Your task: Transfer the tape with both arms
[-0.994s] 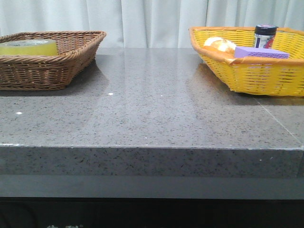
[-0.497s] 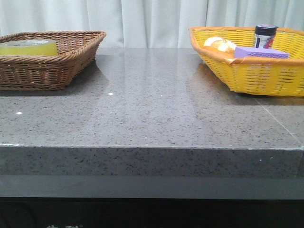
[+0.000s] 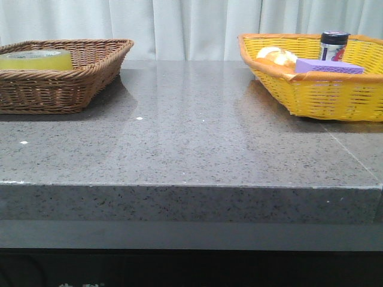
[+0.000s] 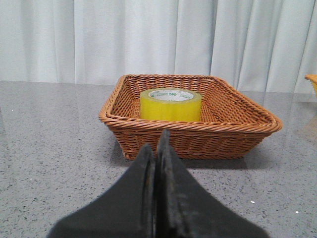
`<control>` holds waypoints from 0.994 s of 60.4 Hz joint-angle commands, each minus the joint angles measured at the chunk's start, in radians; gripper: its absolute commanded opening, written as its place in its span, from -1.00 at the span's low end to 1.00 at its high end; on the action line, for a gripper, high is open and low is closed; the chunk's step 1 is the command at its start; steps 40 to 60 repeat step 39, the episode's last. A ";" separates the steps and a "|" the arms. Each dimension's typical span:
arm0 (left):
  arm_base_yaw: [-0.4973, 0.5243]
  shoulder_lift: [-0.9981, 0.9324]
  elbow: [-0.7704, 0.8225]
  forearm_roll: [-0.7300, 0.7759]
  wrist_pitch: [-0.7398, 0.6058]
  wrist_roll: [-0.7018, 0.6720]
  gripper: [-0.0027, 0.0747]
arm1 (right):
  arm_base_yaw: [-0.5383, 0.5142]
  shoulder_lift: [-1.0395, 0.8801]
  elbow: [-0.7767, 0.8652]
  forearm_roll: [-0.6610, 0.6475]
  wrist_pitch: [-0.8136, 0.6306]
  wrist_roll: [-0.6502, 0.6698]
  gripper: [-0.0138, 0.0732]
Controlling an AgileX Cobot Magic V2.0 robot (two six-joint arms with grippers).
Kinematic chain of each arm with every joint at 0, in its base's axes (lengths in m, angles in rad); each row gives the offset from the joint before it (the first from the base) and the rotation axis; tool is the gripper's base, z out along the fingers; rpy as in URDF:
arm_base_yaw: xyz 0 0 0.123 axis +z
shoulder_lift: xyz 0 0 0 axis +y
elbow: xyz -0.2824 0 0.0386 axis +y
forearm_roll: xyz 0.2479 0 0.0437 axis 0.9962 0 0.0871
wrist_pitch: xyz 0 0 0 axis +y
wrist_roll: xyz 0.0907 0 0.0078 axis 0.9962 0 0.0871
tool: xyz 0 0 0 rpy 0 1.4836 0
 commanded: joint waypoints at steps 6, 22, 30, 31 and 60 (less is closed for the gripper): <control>0.002 -0.017 0.007 -0.007 -0.078 -0.009 -0.98 | -0.006 -0.024 -0.005 -0.036 -0.091 0.001 -0.84; 0.002 -0.017 0.007 -0.007 -0.078 -0.009 -0.98 | -0.006 -0.024 -0.005 -0.029 -0.091 0.001 -0.84; 0.002 -0.017 0.007 -0.007 -0.078 -0.009 -0.98 | -0.006 -0.023 -0.005 -0.029 -0.091 0.001 -0.84; 0.002 -0.017 0.007 -0.007 -0.078 -0.009 -0.98 | -0.006 -0.023 -0.005 -0.029 -0.091 0.001 -0.84; 0.002 -0.017 0.007 -0.007 -0.078 -0.009 -0.98 | -0.006 -0.023 -0.005 -0.029 -0.091 0.001 -0.84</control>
